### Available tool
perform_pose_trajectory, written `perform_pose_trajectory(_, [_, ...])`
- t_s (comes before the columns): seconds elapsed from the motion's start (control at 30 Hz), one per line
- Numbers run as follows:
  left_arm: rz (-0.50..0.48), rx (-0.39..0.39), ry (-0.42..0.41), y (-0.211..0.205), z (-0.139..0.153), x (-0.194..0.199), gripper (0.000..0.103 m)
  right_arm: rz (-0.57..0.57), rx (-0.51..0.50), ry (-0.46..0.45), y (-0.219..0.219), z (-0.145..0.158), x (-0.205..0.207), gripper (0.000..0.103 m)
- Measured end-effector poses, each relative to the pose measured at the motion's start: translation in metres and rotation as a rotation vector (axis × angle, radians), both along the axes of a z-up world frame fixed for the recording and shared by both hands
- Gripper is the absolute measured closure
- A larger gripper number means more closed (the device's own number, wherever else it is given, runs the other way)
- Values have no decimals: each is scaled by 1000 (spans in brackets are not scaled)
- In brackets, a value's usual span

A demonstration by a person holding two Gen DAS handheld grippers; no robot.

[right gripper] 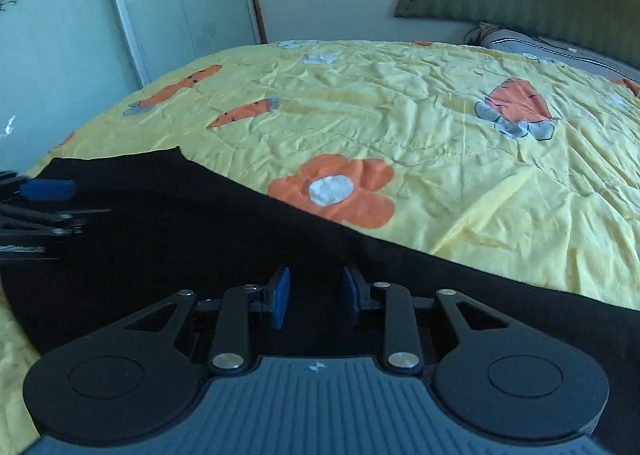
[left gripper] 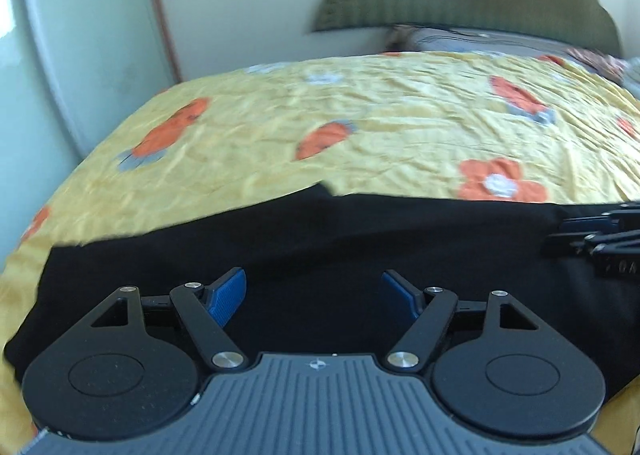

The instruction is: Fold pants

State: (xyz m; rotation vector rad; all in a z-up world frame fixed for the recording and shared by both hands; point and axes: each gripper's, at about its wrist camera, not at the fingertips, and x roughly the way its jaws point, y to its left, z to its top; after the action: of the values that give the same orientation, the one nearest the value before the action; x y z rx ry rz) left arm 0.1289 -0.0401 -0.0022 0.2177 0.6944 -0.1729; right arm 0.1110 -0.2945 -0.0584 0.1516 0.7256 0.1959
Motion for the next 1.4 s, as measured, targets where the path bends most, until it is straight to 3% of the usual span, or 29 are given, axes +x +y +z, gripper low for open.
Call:
perform_pose_trajectory(0.1, [109, 2, -27, 46, 4, -7, 26, -27, 16, -13, 6, 14, -4, 74])
perform_pose_trajectory(0.2, [243, 15, -63, 91, 5, -11, 25, 89, 18, -17, 25, 20, -20, 74])
perform_pose_trajectory(0.27, [309, 28, -29, 115, -2, -5, 25, 147, 46, 12, 33, 15, -28, 69])
perform_pose_trajectory(0.33, [309, 51, 60, 130, -14, 2, 26, 156, 12, 6, 38, 4, -35, 65])
perform_pose_trajectory(0.4, [314, 27, 27, 134, -8, -9, 29, 106, -3, 5, 36, 6, -47, 64])
perform_pose_trajectory(0.5, [248, 27, -48, 110, 8, -21, 27, 49, 1, -34, 30, 13, -67, 58])
perform_pose_trajectory(0.53, [213, 18, -69, 98, 10, -23, 27, 48, 3, -18, 28, 9, -71, 51])
perform_pose_trajectory(0.57, [169, 11, -76, 84, 11, -23, 23, 44, -17, 13, 26, 3, -73, 49])
perform_pose_trajectory(0.6, [120, 15, -64, 68, 8, -19, 23, 40, -41, -22, 24, 1, -80, 49])
perform_pose_trajectory(0.7, [1, 10, -19, 25, 4, -22, 25, -116, -36, -50, 4, 11, -108, 49])
perform_pose_trajectory(0.87, [-192, 5, -43, -34, 0, -44, 23, -486, 178, -104, -78, 15, -180, 35])
perform_pose_trajectory(0.97, [-244, 26, 1, -56, -14, -47, 23, -614, 327, -75, -119, 2, -212, 33])
perform_pose_trajectory(1.13, [-273, 11, 72, -65, -26, -46, 23, -639, 624, -89, -151, -35, -228, 35])
perform_pose_trajectory(1.23, [-281, 15, 72, -69, -23, -46, 23, -697, 697, -178, -166, -45, -227, 36])
perform_pose_trajectory(1.4, [-279, -14, 88, -73, -15, -41, 23, -850, 665, -285, -190, -50, -220, 40])
